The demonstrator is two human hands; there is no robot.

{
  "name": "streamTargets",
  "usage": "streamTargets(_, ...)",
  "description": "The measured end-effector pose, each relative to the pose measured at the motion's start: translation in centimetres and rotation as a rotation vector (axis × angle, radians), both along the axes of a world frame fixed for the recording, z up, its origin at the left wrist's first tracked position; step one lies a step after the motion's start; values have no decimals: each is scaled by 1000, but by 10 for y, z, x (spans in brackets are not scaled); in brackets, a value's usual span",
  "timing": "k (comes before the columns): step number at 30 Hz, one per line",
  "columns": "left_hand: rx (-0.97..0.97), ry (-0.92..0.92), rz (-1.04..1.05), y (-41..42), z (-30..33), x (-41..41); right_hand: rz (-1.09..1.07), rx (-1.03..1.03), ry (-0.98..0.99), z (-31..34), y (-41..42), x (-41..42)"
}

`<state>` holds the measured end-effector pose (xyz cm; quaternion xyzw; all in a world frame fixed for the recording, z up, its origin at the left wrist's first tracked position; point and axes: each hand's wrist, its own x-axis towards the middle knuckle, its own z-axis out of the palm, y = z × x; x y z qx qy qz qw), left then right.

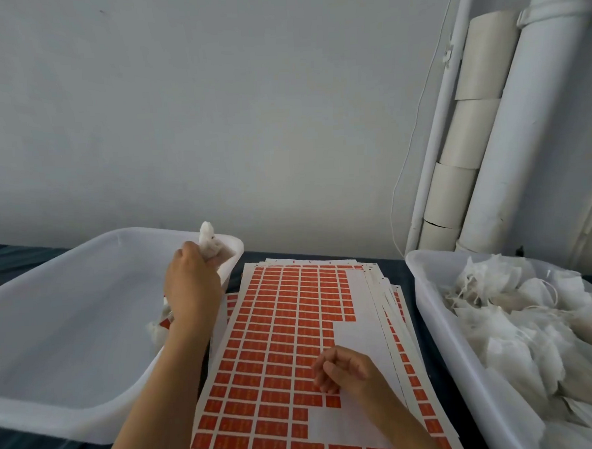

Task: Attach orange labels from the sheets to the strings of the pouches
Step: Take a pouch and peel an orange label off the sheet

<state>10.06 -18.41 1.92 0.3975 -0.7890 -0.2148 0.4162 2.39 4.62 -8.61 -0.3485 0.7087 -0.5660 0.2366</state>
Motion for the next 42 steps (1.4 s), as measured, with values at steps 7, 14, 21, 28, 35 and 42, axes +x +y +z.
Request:
streamTargets(7,100,-329,79,-18,-8,1,-2,8,3,-2,0,-1)
streamTargets(14,147,-544,100,-11,-6,-5,-91,-49,-51,8,-1,-6)
streamTargets(21,-173,-328,26,20,-14,-26,-222,-102,-28,25,-8,-11)
streamTargets(28,-260,-383,-277,60,-43,-45,-333,-137,-29,44,-9,-20)
streamTargets(35,-189,-475,-485,92,-67,-56,-494,21,-9,58,-14,-34)
streamTargets(42,-138,-399,-568,102,-58,-72,-804,-41,34,113,10,-85)
